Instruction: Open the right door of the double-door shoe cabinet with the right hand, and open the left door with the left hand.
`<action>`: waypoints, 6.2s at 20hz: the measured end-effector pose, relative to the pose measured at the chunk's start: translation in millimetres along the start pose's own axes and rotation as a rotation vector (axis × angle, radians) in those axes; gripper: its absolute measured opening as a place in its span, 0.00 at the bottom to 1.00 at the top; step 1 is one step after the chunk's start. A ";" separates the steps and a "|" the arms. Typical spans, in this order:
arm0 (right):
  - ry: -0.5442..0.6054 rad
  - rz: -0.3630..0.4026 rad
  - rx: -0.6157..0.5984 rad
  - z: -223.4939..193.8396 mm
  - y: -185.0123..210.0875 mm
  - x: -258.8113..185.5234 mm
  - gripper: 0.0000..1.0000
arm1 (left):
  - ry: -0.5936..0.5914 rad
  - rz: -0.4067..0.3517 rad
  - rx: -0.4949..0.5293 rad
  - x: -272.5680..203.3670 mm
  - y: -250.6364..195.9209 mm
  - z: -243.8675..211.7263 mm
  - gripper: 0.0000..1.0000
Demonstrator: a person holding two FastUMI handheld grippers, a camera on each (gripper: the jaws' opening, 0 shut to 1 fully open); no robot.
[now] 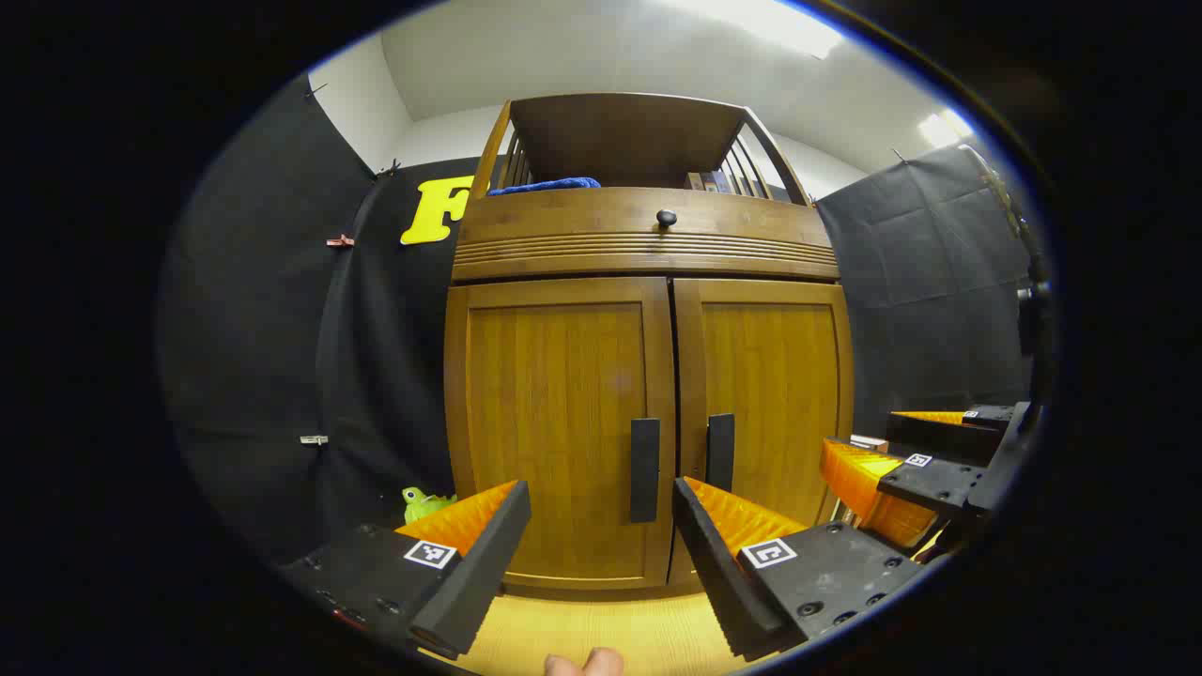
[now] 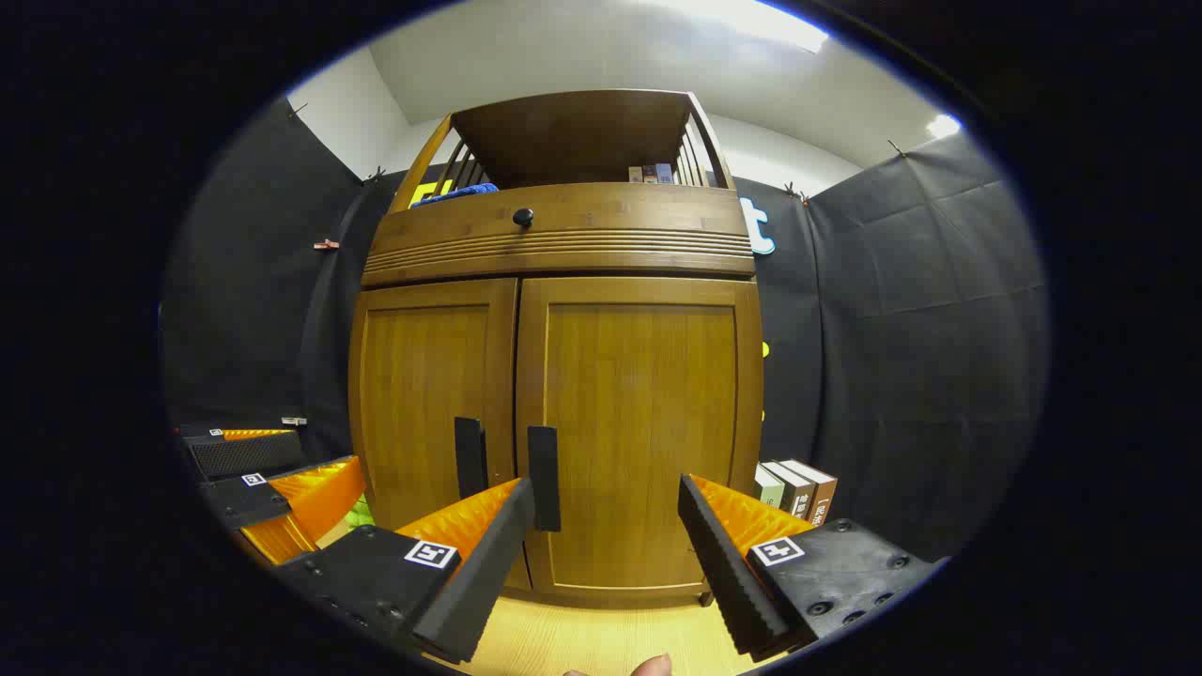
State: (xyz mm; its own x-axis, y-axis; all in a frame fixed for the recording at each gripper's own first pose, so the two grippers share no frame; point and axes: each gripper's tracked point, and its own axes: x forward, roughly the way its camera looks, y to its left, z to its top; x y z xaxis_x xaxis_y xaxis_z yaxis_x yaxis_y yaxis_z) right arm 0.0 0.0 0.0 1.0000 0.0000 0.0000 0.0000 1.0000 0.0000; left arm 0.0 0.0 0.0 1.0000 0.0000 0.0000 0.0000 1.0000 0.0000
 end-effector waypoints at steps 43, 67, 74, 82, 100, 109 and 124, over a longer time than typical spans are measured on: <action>0.067 0.060 0.014 -80.6 62.3 149.9 0.37 | 0.030 0.026 -0.010 -40.8 15.3 -42.5 0.95; 0.081 0.252 0.073 -54.9 6.5 5.7 0.25 | 0.032 0.046 -0.045 -49.2 -6.7 -34.2 0.95; 0.070 0.247 0.090 -45.5 -32.8 -30.6 0.20 | 0.023 0.032 -0.050 -50.0 -31.0 -28.6 0.94; 0.063 0.172 0.067 -38.9 -87.1 -60.0 0.19 | 0.025 -0.010 -0.047 -43.6 -66.9 -32.4 0.95; 0.070 -0.010 0.081 -25.8 -217.7 -77.3 0.18 | 0.031 -0.071 -0.046 -29.3 -118.2 -31.0 0.93; 0.058 -0.129 0.058 -22.7 -248.0 -93.4 0.23 | 0.046 -0.060 -0.030 -18.2 -116.7 -38.2 0.93; -0.069 -0.171 0.035 30.7 -220.2 -137.2 0.97 | 0.046 -0.014 -0.055 101.6 -61.2 -38.7 0.93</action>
State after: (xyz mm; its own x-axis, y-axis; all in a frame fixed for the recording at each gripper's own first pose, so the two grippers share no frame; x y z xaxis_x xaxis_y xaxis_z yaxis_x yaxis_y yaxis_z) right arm -137.2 -220.2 30.7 0.9830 -0.1716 0.0660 0.1692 0.9847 0.0406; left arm 101.6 -61.2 -38.7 0.9988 -0.0154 -0.0455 0.0129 0.9984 -0.0553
